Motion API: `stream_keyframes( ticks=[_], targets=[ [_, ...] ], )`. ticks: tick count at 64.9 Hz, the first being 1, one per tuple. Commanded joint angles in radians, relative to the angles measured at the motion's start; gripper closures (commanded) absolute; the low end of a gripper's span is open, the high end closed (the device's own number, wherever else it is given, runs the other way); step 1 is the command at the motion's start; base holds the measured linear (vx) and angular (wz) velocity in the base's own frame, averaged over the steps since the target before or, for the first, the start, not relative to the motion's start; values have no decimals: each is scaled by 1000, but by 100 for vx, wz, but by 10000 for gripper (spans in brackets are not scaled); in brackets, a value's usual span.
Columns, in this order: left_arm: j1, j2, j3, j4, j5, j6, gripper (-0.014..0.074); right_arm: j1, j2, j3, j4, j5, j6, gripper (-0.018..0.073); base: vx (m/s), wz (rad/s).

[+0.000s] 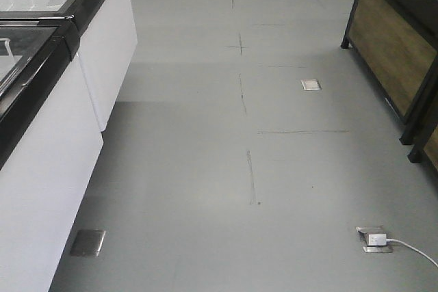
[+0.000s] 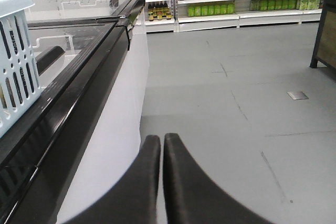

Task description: Left arm holds basket, right arm returns cookies

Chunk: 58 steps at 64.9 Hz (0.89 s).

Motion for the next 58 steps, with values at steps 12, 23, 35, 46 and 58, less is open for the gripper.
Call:
stream_keyframes(
  ticks=[12, 23, 35, 46, 58],
  targets=[
    [-3, -11, -28, -2, -68, -7, 603, -3, -9, 2, -4, -73, 0, 567, 0, 0],
    [-3, -11, -28, -2, -68, -7, 603, -3, -9, 2, -4, -73, 0, 567, 0, 0],
    [-3, -11, -28, -2, -68, -7, 603, -3, -9, 2, -4, -73, 0, 567, 0, 0],
    [-3, -11, -28, -2, -68, -7, 603, -3, -9, 2, -4, -73, 0, 567, 0, 0],
    [-3, -11, -28, -2, -68, -7, 603, -3, -9, 2, -4, -73, 0, 567, 0, 0]
  ],
)
